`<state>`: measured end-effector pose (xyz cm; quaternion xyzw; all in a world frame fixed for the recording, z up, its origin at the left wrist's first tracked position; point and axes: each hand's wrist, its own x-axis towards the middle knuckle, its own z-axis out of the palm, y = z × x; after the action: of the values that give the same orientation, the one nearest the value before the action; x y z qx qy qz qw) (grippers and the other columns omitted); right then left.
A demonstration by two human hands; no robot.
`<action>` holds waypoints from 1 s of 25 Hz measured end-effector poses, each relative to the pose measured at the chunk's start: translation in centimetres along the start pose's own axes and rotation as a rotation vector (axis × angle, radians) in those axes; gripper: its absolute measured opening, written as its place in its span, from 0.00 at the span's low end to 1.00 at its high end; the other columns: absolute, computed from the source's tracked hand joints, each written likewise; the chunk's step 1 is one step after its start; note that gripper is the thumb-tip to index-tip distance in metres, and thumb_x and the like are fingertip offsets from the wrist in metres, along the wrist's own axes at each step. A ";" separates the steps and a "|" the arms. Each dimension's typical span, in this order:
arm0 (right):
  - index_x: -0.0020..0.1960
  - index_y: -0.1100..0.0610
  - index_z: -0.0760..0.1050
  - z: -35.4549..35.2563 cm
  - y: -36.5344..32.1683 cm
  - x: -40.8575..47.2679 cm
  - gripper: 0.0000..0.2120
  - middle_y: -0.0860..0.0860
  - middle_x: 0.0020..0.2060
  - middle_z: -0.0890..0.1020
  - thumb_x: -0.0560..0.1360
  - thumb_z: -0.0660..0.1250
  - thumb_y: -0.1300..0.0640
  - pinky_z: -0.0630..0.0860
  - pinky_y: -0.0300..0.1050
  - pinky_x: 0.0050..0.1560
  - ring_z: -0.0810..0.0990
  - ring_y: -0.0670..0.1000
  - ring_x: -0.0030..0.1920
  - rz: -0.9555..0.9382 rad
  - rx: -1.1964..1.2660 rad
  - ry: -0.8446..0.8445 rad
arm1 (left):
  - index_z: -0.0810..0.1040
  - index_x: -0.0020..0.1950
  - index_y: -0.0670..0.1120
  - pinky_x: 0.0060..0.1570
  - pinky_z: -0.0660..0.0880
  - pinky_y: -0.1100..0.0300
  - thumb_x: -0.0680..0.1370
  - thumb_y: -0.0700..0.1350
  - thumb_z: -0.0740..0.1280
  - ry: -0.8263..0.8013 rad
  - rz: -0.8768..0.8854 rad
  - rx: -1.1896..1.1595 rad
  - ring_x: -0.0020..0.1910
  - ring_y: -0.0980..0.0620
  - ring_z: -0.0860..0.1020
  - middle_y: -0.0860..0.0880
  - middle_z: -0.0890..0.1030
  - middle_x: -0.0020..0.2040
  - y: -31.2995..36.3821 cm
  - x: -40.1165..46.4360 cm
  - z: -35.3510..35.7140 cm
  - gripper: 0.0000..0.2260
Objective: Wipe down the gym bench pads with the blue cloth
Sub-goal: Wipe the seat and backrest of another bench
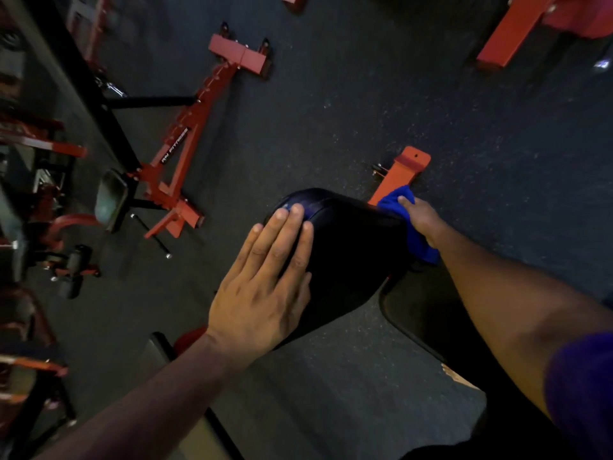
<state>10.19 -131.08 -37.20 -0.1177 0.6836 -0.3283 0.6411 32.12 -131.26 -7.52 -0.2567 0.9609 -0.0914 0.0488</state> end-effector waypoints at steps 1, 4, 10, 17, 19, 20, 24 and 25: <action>0.71 0.58 0.72 -0.1 0.0 0.0 0.19 0.54 0.64 0.76 0.84 0.57 0.49 0.67 0.46 0.64 0.73 0.56 0.66 0.031 0.017 -0.006 | 0.62 0.80 0.37 0.79 0.60 0.44 0.84 0.44 0.63 0.001 0.002 -0.005 0.81 0.41 0.59 0.38 0.60 0.80 0.0 0.3 0.0 0.26; 0.62 0.52 0.78 0.7 -0.1 -1.3 0.14 0.52 0.60 0.81 0.83 0.59 0.49 0.70 0.46 0.60 0.77 0.54 0.61 -0.063 0.029 0.016 | 0.61 0.80 0.37 0.79 0.59 0.44 0.84 0.44 0.62 -0.004 -0.011 -0.011 0.81 0.41 0.59 0.39 0.60 0.80 -0.1 0.1 -0.1 0.26; 0.62 0.46 0.76 1.9 -1.8 -8.8 0.12 0.39 0.56 0.80 0.83 0.59 0.48 0.68 0.32 0.60 0.76 0.35 0.57 -0.325 0.119 0.034 | 0.60 0.81 0.38 0.79 0.60 0.44 0.83 0.44 0.63 -0.006 0.003 0.005 0.81 0.41 0.58 0.39 0.58 0.81 -0.1 0.0 0.0 0.27; 0.68 0.53 0.73 -0.9 1.2 -5.4 0.17 0.55 0.64 0.78 0.84 0.56 0.50 0.67 0.47 0.64 0.75 0.56 0.66 -0.237 -0.132 0.093 | 0.62 0.80 0.38 0.78 0.61 0.44 0.84 0.44 0.62 0.028 0.013 -0.006 0.81 0.42 0.59 0.39 0.60 0.81 -0.2 0.1 0.1 0.26; 0.67 0.54 0.74 -2.0 1.2 -5.3 0.17 0.56 0.63 0.78 0.84 0.55 0.48 0.69 0.52 0.64 0.75 0.59 0.64 -0.190 -0.148 0.127 | 0.62 0.80 0.38 0.78 0.61 0.44 0.84 0.45 0.61 0.037 -0.001 -0.026 0.81 0.43 0.58 0.40 0.60 0.81 0.0 -0.3 0.2 0.25; 0.67 0.54 0.74 -2.6 1.1 -5.6 0.18 0.56 0.63 0.78 0.84 0.55 0.47 0.70 0.54 0.65 0.75 0.59 0.64 -0.206 -0.134 0.167 | 0.62 0.81 0.39 0.78 0.61 0.44 0.85 0.45 0.61 0.052 0.005 -0.027 0.82 0.43 0.58 0.40 0.60 0.82 -0.1 -0.4 0.2 0.25; 0.71 0.51 0.71 -3.8 0.3 -10.7 0.21 0.53 0.67 0.76 0.83 0.55 0.44 0.70 0.59 0.68 0.74 0.55 0.66 -0.267 -0.044 0.242 | 0.61 0.81 0.40 0.78 0.61 0.45 0.85 0.47 0.60 0.103 0.009 -0.008 0.82 0.45 0.57 0.42 0.59 0.82 -0.3 -0.7 0.0 0.26; 0.71 0.51 0.71 -3.7 0.2 -12.6 0.21 0.52 0.67 0.76 0.83 0.55 0.44 0.70 0.59 0.69 0.74 0.54 0.66 -0.277 -0.025 0.254 | 0.61 0.81 0.40 0.78 0.61 0.46 0.85 0.47 0.60 0.104 0.010 -0.009 0.82 0.45 0.57 0.42 0.59 0.82 -0.4 -0.6 0.1 0.26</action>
<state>8.57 -122.50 -27.43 -0.1762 0.7404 -0.4170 0.4969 32.83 -131.29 -7.50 -0.2468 0.9639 -0.1000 -0.0020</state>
